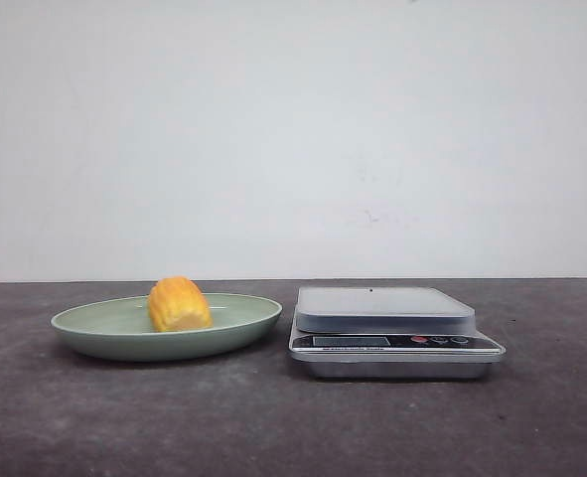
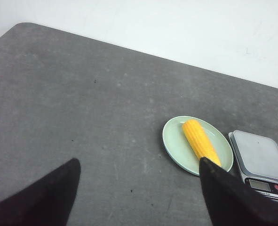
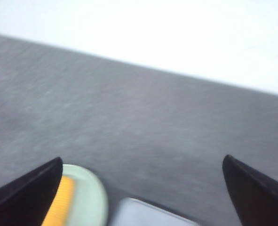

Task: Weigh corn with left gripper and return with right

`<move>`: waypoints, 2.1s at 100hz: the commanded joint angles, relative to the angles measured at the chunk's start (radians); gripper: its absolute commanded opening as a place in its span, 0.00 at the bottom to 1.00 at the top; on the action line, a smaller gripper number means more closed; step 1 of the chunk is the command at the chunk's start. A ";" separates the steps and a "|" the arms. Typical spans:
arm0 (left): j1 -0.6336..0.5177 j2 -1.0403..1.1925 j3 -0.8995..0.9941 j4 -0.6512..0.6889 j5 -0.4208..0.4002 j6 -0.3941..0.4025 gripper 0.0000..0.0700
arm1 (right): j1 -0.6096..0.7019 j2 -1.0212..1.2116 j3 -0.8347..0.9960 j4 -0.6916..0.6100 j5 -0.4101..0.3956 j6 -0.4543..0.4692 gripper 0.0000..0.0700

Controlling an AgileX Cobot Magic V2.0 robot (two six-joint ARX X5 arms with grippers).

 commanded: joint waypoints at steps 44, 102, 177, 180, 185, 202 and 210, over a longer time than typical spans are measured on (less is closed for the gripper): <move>-0.001 -0.002 0.012 0.000 -0.003 0.024 0.68 | -0.141 -0.674 0.017 -0.572 0.055 -0.041 0.98; -0.001 -0.048 -0.204 0.087 0.037 0.019 0.00 | -0.150 -1.035 -0.477 -0.523 -0.089 0.073 0.00; -0.001 -0.051 -0.242 0.317 0.037 0.017 0.02 | -0.150 -1.034 -0.644 -0.237 -0.107 0.090 0.02; -0.001 -0.051 -0.242 0.317 0.037 0.017 0.02 | -0.150 -1.034 -0.644 -0.237 -0.104 0.089 0.02; -0.001 -0.051 -0.242 0.317 0.037 0.017 0.02 | -0.150 -1.034 -0.644 -0.238 -0.105 0.089 0.02; -0.001 -0.051 -0.242 0.317 0.037 0.017 0.02 | -0.150 -1.034 -0.644 -0.237 -0.105 0.089 0.02; -0.001 -0.051 -0.242 0.317 0.037 0.017 0.02 | -0.150 -1.034 -0.644 -0.237 -0.105 0.089 0.02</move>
